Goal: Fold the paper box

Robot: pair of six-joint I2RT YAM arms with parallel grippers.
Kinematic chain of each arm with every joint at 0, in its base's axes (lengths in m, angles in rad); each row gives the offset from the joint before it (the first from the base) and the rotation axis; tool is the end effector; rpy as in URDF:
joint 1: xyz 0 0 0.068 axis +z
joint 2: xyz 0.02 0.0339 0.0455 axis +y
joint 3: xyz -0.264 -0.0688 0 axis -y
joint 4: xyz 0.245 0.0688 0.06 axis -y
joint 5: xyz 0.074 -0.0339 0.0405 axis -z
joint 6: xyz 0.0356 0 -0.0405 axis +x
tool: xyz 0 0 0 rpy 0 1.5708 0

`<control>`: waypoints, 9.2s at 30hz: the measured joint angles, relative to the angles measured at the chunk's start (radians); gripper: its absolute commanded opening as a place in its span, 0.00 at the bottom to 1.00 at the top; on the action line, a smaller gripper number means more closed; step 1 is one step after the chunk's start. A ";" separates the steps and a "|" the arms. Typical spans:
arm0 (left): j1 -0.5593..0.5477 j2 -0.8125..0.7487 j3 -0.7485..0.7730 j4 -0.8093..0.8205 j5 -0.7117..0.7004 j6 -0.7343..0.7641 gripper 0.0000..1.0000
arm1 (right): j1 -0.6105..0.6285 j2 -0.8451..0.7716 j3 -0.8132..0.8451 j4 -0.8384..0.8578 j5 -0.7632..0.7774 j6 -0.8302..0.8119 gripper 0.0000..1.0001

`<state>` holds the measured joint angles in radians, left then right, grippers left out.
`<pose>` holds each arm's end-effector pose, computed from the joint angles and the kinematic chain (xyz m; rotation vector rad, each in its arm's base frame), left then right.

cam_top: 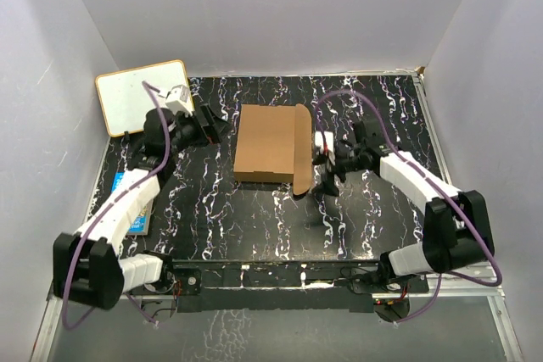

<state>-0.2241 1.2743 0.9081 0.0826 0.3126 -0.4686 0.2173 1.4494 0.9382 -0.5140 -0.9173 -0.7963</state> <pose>0.2868 -0.0766 0.3041 -0.0088 1.9116 -0.7648 0.2680 0.0881 0.2263 -1.3537 1.8028 0.8784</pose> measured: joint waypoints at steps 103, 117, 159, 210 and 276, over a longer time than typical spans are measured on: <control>-0.153 0.454 0.099 -0.013 0.030 0.286 0.81 | 0.196 0.177 -0.064 0.348 0.254 0.095 0.08; -0.191 0.458 0.120 -0.040 0.008 0.285 0.81 | 0.221 0.178 -0.015 0.260 0.257 0.142 0.09; -0.183 -0.212 -0.360 0.055 -0.002 -0.168 0.92 | -0.107 0.320 0.421 0.222 -0.050 0.487 0.60; -0.193 0.055 -0.547 0.507 0.038 -0.603 0.82 | -0.035 0.893 1.002 0.159 0.159 0.774 0.59; -0.122 0.708 0.329 0.095 0.065 0.013 0.82 | -0.060 0.292 0.196 -0.447 0.007 -0.077 0.52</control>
<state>-0.3462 1.9820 1.2373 0.1780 0.3775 -0.4557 0.1570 1.7412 1.1343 -0.9611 -0.9100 -0.8734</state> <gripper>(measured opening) 0.818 0.516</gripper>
